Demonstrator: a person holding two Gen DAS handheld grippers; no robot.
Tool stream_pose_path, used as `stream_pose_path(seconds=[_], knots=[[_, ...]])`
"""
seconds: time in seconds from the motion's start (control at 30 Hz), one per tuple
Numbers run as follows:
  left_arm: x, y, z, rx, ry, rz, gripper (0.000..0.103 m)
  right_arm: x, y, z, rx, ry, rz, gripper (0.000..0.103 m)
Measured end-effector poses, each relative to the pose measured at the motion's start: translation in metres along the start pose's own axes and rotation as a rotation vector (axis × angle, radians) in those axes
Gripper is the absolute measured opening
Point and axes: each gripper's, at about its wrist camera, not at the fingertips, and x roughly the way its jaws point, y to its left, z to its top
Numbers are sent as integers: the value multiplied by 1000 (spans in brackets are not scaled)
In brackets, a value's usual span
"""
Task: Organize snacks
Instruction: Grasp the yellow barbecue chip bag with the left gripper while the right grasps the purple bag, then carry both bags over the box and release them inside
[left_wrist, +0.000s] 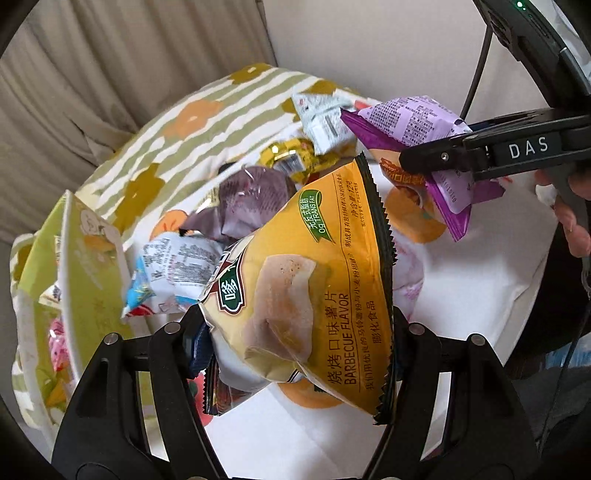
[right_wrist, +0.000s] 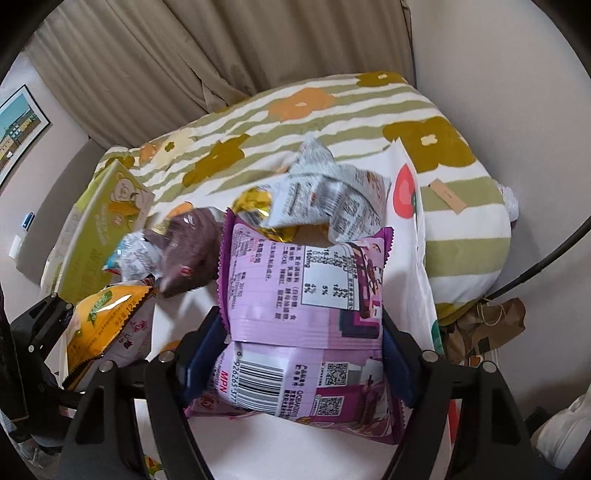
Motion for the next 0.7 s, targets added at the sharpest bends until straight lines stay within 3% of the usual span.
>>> stream_pose_path(seconds=[0.33,0.7], knots=[[-69,28,9,-102,-104,11,67,-45,44,23,-71,-64,28,74],[-130,130,-5,-234,-186,152,67,-58,153,67,-213,-143,126,74]])
